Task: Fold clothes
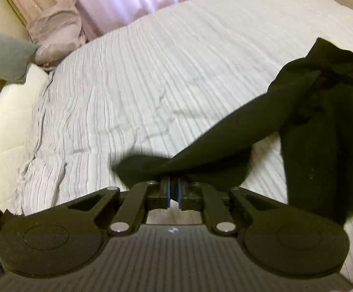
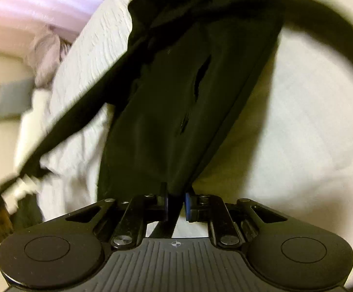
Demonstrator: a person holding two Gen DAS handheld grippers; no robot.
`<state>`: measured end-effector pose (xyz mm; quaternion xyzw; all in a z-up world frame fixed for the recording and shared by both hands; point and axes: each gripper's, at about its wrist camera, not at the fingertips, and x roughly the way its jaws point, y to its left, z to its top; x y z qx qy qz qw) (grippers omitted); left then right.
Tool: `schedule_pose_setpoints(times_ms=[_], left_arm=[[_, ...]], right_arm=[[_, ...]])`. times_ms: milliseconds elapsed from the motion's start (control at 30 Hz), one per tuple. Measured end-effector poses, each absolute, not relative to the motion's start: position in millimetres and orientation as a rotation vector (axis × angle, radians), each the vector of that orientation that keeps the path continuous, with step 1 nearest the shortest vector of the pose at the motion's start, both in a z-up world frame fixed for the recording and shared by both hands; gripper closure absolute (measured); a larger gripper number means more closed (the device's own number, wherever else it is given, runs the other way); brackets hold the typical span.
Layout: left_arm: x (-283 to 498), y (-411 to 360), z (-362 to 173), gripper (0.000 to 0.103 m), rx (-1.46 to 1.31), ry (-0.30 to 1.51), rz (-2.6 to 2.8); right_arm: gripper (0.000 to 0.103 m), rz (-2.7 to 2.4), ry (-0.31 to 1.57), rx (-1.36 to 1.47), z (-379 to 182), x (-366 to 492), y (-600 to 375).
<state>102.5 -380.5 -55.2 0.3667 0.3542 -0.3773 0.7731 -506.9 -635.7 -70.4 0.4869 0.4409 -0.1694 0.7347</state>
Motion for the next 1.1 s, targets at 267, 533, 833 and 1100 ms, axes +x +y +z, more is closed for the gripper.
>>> schedule_pose_setpoints(times_ms=[267, 533, 833, 1100], left_arm=[[5.6, -416.8, -160.1, 0.039, 0.739, 1.022, -1.078], [-40.8, -429.2, -236.7, 0.083, 0.633, 1.279, -1.131], [-86.7, -352.3, -157.1, 0.100, 0.644, 1.260, -1.140], [-170.0, -288.6, -184.3, 0.099, 0.767, 1.510, -1.045]], right_arm=[[0.092, -0.524, 1.208, 0.803, -63.1, -586.7, -668.7], [0.092, -0.463, 1.279, 0.772, -74.0, -594.7, -696.7], [0.092, -0.337, 1.364, 0.653, -57.9, -590.8, -724.0], [0.092, -0.270, 1.574, 0.637, -63.9, -672.4, -745.8]])
